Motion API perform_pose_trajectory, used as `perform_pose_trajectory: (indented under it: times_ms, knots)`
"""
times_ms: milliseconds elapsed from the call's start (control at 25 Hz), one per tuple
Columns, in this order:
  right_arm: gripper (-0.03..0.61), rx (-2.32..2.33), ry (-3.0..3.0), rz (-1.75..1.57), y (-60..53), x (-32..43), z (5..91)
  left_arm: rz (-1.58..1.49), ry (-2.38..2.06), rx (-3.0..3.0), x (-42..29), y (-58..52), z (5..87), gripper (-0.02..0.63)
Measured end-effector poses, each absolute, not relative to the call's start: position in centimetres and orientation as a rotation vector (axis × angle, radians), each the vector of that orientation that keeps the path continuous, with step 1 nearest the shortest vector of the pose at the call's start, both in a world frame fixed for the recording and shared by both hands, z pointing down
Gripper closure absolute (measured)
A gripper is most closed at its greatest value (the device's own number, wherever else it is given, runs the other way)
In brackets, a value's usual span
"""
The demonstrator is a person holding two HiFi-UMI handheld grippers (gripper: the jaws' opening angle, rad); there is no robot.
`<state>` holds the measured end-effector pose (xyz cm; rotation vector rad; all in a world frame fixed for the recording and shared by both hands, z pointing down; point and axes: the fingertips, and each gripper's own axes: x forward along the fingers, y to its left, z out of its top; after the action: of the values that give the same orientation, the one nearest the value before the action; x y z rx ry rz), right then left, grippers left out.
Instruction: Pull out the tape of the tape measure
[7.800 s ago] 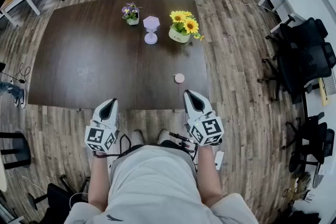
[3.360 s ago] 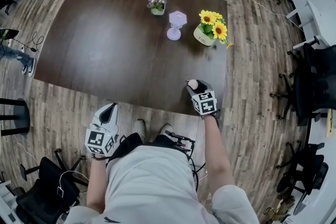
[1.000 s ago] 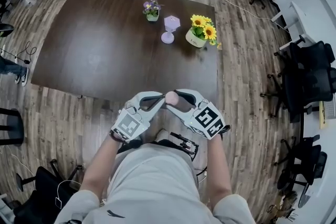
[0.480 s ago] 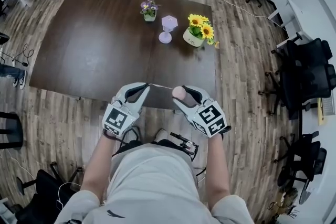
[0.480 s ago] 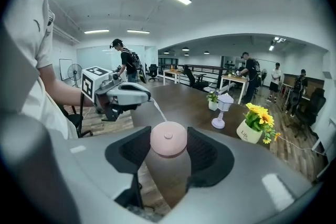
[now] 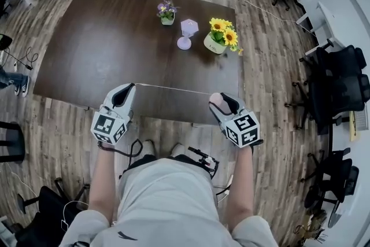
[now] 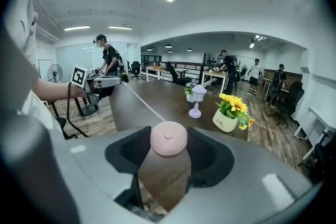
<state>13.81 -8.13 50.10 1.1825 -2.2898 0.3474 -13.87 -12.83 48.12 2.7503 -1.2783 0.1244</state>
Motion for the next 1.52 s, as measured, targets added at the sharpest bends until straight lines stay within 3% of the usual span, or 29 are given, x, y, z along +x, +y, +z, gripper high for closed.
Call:
perform_pose_trajectory:
  times_ms: [480, 960, 1520]
  knots:
    - [0.362, 1.257, -2.234, 0.397, -8.7, 16.9, 51.4, 0.158, -1.393, 2.623, -17.8, -13.3, 50.4, 0.601]
    - [0.362, 1.242, -2.211, 0.472, -9.4, 16.9, 54.4, 0.258, -1.334, 2.599, -16.8, -14.4, 53.9, 0.601]
    - [0.362, 1.262, -2.017, 0.634, -13.2, 17.2, 65.8, 0.48, -1.238, 2.405, -15.3, -19.7, 64.5, 0.601]
